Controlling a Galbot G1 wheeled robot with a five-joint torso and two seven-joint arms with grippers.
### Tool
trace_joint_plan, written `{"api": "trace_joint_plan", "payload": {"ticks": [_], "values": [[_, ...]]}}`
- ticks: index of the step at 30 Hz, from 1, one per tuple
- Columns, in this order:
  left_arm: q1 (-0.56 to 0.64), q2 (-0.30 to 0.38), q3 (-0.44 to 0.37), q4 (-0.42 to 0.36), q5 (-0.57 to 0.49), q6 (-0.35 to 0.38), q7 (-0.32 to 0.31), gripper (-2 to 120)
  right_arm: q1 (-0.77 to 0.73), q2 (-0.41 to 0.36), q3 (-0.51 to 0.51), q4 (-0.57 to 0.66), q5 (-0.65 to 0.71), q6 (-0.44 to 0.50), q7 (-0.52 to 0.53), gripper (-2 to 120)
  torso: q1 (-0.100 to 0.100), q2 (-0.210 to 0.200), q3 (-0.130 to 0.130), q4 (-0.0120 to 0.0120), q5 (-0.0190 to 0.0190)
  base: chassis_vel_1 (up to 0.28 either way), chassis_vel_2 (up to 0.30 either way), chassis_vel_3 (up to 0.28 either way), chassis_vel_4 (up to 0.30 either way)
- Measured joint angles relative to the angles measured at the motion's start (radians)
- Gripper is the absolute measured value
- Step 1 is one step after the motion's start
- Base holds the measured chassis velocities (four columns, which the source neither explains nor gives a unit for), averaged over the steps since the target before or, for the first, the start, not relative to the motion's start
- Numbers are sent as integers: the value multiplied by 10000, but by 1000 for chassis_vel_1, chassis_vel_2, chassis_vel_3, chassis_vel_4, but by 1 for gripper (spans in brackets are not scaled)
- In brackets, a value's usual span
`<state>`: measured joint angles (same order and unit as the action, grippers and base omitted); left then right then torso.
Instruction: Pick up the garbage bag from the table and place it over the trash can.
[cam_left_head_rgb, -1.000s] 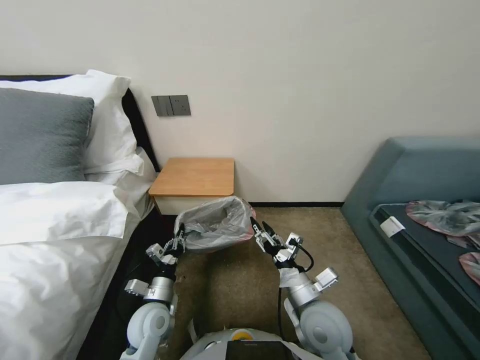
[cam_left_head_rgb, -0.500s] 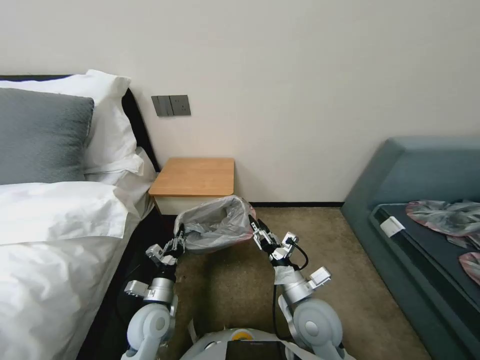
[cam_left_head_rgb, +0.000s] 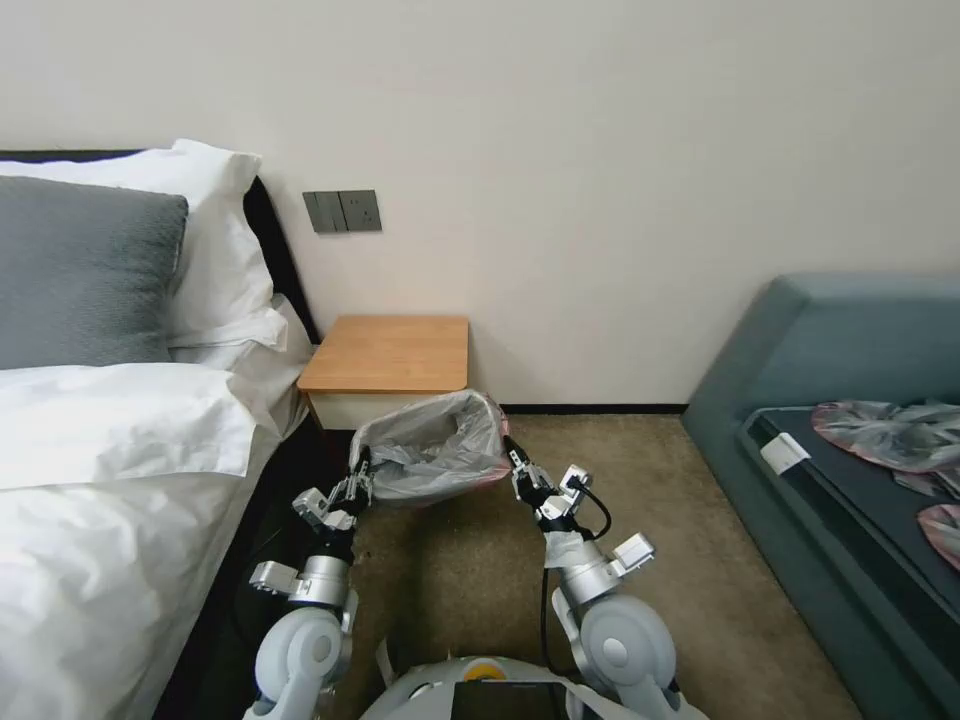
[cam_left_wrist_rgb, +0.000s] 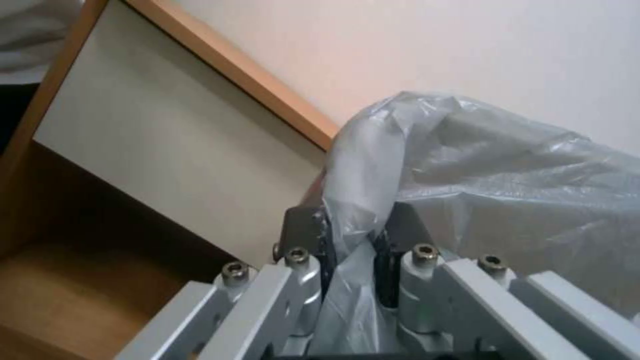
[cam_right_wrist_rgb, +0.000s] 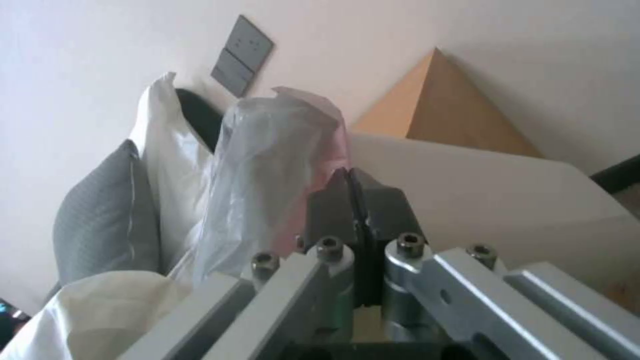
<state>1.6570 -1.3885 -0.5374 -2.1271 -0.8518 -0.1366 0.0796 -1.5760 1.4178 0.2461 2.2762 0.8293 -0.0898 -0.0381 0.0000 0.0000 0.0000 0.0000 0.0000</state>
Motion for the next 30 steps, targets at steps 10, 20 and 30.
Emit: {"api": "trace_joint_plan", "payload": {"ticks": [10,20,30], "values": [[48,-9,94,-131,5,2,18,9,84,-188,35,-238,-824,266,2,0,0,0,0,0,0,0,0,0,0],[119,-22,166,-262,24,2,49,9,196,-292,171,-850,-2153,655,176,0,1,0,0,0,0,0,0,0,0],[21,29,61,93,1413,-205,90,9,96,-200,449,-1382,-7474,2648,696,0,0,0,0,-1,0,0,0,0,0]]}}
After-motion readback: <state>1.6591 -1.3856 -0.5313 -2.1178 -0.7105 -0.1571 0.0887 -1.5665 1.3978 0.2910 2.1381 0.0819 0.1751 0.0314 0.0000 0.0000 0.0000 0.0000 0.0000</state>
